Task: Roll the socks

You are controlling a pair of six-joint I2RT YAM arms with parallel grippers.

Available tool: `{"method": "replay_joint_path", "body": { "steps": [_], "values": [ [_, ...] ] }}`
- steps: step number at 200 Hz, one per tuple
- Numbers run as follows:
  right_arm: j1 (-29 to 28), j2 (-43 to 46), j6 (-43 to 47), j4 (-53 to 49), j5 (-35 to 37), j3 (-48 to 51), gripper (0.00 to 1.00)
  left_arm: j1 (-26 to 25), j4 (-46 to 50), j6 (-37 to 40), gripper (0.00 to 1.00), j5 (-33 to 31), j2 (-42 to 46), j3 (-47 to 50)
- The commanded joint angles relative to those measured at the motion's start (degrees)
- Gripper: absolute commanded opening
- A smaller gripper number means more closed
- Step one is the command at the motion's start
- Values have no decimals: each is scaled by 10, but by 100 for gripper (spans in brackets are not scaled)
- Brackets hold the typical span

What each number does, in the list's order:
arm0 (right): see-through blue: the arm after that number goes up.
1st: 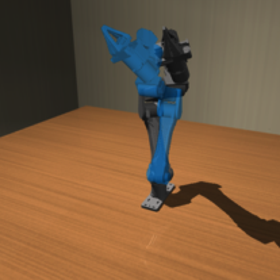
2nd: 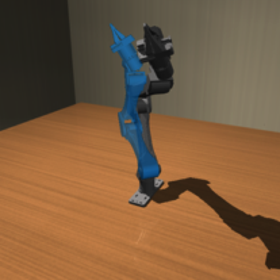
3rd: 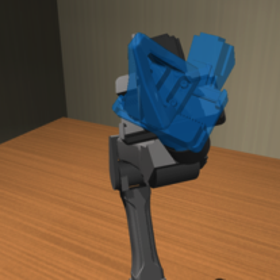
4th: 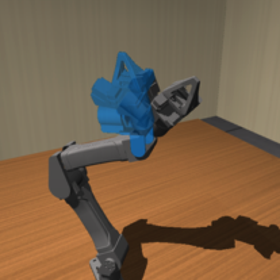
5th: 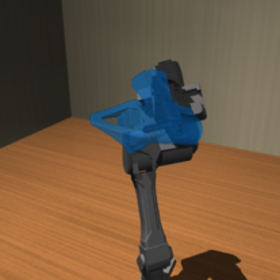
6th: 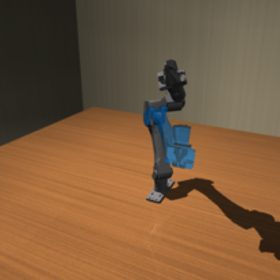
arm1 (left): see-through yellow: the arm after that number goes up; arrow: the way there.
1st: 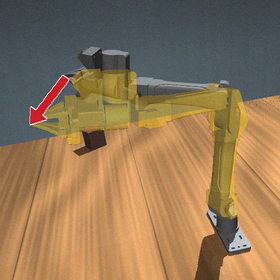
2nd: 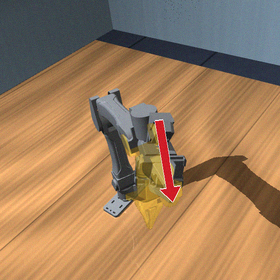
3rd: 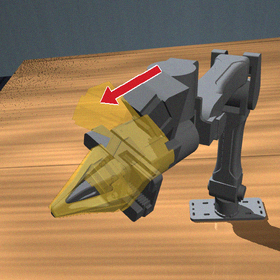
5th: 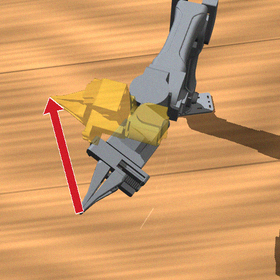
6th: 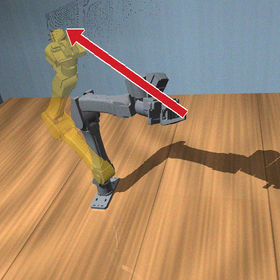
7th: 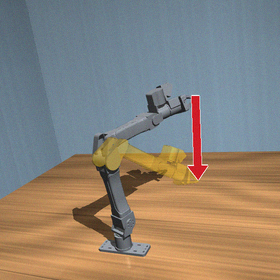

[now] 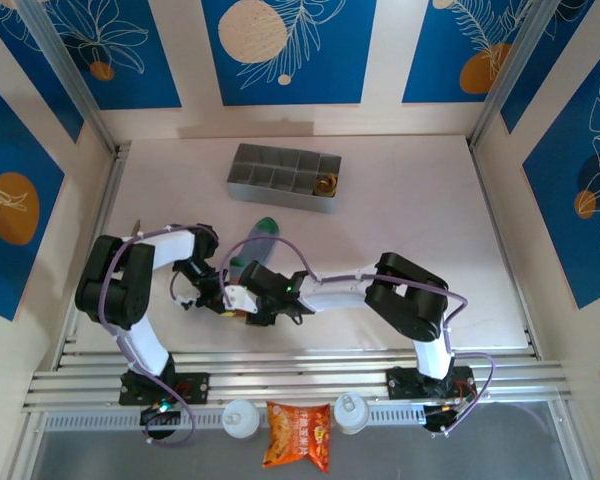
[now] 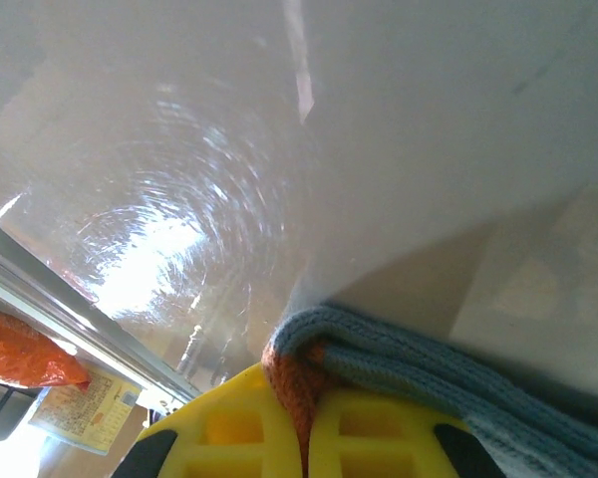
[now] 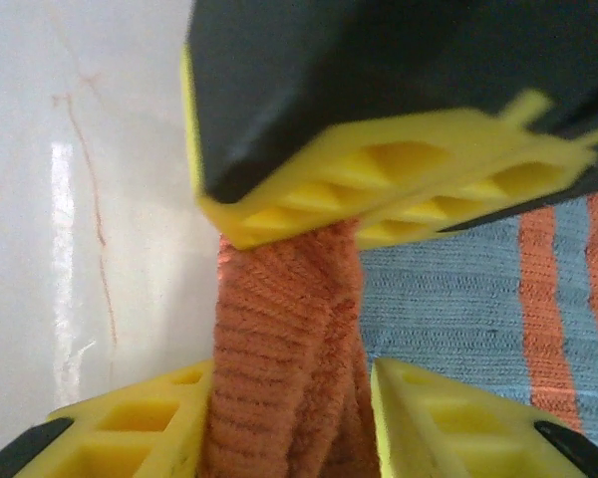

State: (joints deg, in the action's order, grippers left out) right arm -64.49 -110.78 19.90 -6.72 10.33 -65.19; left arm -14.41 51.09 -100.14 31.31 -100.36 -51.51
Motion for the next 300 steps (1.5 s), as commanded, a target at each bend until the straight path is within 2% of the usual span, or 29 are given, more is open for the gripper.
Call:
{"method": "replay_joint_path", "body": {
  "steps": [1,37,59,75,96,108,118,131,161,219,256,300],
  "values": [
    [21,-10,-62,-59,-104,-23,41,2,-7,-6,0,-107,-25,17],
    [51,-1,-149,-62,-230,-29,45,2,-19,-8,0,-102,-29,23],
    [66,-6,-206,-82,-279,-49,50,2,-27,-10,0,-100,-29,24],
    [75,-3,-257,-89,-282,-59,52,2,-31,-13,0,-98,-28,26],
    [83,17,-356,-75,-234,-44,54,2,-32,-19,0,-97,-27,26],
    [84,25,-440,-92,-178,-43,55,2,-25,-23,0,-98,-27,23],
    [91,22,-508,-117,-178,-56,60,2,-28,-29,0,-98,-26,23],
    [91,18,-597,-168,-144,-76,66,1,-35,-40,0,-93,-27,25],
    [96,17,-729,-204,-150,-74,66,2,-44,-52,0,-87,-32,19],
    [62,14,-744,-192,-179,-84,65,2,-44,-45,0,-86,-48,9],
    [48,38,-750,-119,-177,-55,66,3,-46,-39,0,-84,-56,8],
    [36,27,-739,-119,-184,-66,67,5,-48,-32,0,-81,-58,7]
  ]
}}
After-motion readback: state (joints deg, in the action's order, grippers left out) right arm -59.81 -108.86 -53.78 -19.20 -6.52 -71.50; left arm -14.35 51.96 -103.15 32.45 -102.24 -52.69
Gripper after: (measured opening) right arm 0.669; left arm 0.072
